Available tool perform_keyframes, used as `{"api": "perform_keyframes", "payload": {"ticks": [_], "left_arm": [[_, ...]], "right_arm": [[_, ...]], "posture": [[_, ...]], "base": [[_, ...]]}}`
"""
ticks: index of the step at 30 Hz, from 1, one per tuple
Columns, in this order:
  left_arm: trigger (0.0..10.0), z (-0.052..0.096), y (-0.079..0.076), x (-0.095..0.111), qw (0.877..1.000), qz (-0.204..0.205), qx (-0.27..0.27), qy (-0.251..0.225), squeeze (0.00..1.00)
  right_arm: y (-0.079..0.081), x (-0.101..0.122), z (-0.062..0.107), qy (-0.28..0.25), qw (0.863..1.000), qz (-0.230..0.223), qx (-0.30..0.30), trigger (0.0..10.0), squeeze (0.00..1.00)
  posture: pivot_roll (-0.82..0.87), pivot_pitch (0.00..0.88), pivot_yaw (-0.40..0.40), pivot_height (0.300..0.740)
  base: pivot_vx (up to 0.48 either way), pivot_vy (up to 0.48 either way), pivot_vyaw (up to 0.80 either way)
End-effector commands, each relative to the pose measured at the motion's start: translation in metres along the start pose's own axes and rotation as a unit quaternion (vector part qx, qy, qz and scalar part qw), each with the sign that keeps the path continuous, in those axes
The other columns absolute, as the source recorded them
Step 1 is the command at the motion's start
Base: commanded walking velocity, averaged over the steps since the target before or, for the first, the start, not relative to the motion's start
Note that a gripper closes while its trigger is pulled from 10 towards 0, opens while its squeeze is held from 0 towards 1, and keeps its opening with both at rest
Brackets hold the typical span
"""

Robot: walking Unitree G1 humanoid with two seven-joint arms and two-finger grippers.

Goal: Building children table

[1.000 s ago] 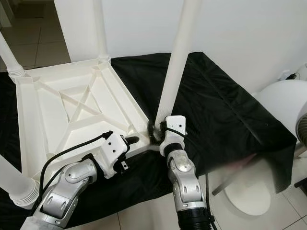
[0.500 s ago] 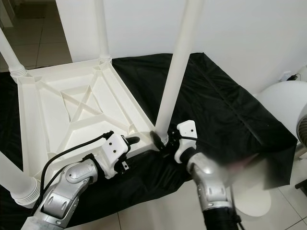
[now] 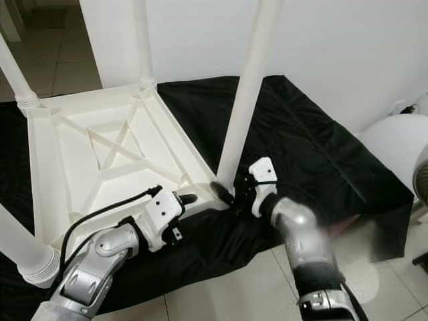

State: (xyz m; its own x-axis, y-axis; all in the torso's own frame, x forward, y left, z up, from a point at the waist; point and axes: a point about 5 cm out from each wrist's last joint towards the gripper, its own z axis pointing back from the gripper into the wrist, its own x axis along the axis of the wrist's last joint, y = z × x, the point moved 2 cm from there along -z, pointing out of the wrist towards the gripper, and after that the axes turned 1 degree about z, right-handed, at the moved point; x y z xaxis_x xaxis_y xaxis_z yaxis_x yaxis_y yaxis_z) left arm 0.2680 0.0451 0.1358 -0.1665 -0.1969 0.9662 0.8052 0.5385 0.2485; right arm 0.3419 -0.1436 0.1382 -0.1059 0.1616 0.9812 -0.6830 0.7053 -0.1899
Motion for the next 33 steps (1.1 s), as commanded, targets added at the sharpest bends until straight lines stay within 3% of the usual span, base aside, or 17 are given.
{"api": "perform_keyframes", "payload": {"ticks": [1,2,4,6,7,14,15,16,25,28,31,33], "left_arm": [[10.0,-0.002,0.002,0.000,1.000,-0.008,0.018,0.002,0.00],[10.0,-0.002,0.002,0.000,1.000,-0.008,0.018,0.002,0.00],[10.0,-0.003,0.001,0.000,1.000,-0.008,0.017,0.001,0.00],[10.0,-0.003,0.002,0.000,1.000,-0.008,0.017,0.001,0.00],[10.0,-0.003,0.002,0.001,1.000,-0.010,0.017,0.001,0.00],[10.0,-0.003,0.004,0.002,1.000,-0.012,0.020,-0.001,0.00],[10.0,-0.004,0.004,0.002,1.000,-0.012,0.020,-0.001,0.00],[10.0,-0.004,0.003,0.002,1.000,-0.011,0.020,-0.001,0.00],[10.0,-0.003,0.001,0.001,1.000,-0.007,0.021,-0.001,0.00],[10.0,-0.002,0.002,0.000,1.000,-0.006,0.022,0.000,0.00],[10.0,0.000,0.002,-0.001,1.000,-0.004,0.024,0.004,0.00],[10.0,0.000,0.002,-0.001,1.000,-0.004,0.024,0.004,0.00]], "right_arm": [[-0.002,-0.004,-0.005,0.013,1.000,0.016,0.016,4.5,0.00],[-0.002,-0.004,-0.005,0.013,1.000,0.016,0.016,4.5,0.00],[-0.004,-0.002,-0.010,0.011,0.999,0.022,0.029,1.6,0.00],[-0.004,-0.001,-0.012,0.010,0.999,0.023,0.032,1.6,0.00],[-0.004,0.000,-0.013,0.010,0.999,0.025,0.036,0.0,0.00],[0.000,-0.003,-0.014,0.013,0.998,0.024,0.052,0.0,0.00],[0.002,-0.005,-0.013,0.013,0.998,0.016,0.057,1.7,0.00],[0.004,-0.007,-0.011,0.010,0.998,0.007,0.056,10.0,0.00],[0.008,-0.011,-0.012,0.004,1.000,-0.014,0.009,10.0,0.00],[0.003,-0.012,-0.013,0.014,0.997,-0.025,-0.065,10.0,0.00],[0.002,-0.014,-0.010,0.026,0.977,-0.069,-0.198,10.0,0.00],[0.002,-0.014,-0.010,0.026,0.977,-0.069,-0.198,10.0,0.00]], "posture": [[-0.01,0.000,-0.049,0.740],[-0.01,0.000,-0.049,0.740],[-0.01,0.000,-0.048,0.740],[-0.01,0.000,-0.048,0.740],[-0.01,0.000,-0.049,0.740],[0.00,0.000,-0.056,0.740],[0.00,0.000,-0.056,0.740],[0.00,0.000,-0.060,0.740],[-0.01,0.006,-0.062,0.740],[0.00,0.013,-0.062,0.740],[0.00,0.021,-0.062,0.740],[0.00,0.021,-0.062,0.740]], "base": [[0.000,0.000,0.00],[0.000,0.000,0.00],[0.000,0.000,0.00],[0.000,0.000,0.00],[0.000,0.000,0.00],[0.000,0.000,0.00],[0.000,0.000,0.00],[0.000,0.000,0.00],[0.000,0.000,0.00],[0.000,0.000,0.00],[0.000,0.000,0.00],[0.000,0.000,0.00]]}}
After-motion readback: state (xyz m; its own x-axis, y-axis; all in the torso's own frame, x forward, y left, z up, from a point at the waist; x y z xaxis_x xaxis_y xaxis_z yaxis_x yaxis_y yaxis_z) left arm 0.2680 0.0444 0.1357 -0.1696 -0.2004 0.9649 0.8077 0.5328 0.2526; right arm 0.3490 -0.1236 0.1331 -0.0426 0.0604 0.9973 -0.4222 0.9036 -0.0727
